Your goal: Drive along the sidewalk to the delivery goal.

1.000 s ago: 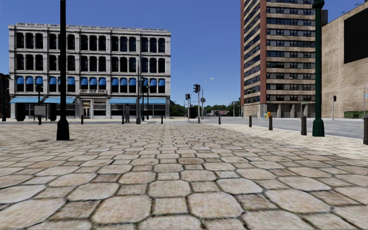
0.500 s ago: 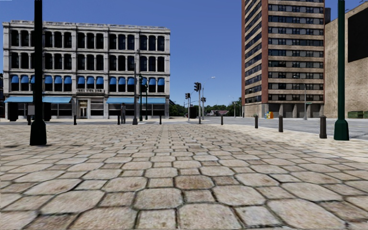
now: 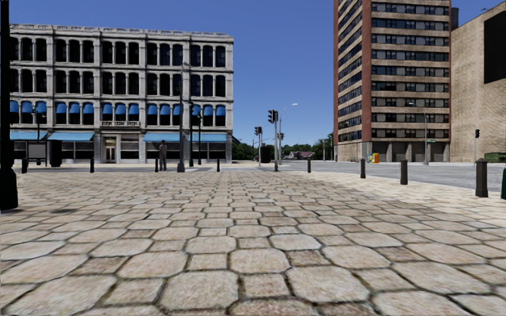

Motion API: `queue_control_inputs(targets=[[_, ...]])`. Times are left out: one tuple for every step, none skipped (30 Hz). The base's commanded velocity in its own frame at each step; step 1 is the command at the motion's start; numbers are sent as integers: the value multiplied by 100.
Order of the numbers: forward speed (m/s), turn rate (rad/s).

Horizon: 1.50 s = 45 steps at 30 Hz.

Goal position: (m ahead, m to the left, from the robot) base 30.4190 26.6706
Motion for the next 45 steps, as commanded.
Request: queue_control_inputs(targets=[[200,0],[200,0],[200,0],[200,0],[200,0],[200,0],[200,0],[200,0],[200,0],[200,0],[200,0],[200,0],[200,0],[199,0],[194,0],[193,0],[191,0],[193,0],[193,0],[193,0],[185,0],[179,0],[179,0],[178,0],[177,0],[177,0],[177,0],[177,0],[177,0],[177,0],[177,0],[177,0],[178,0],[178,0],[178,0],[178,0],[179,0],[179,0],[179,0],[179,0],[183,0],[183,0],[185,0],[187,0],[187,0]])
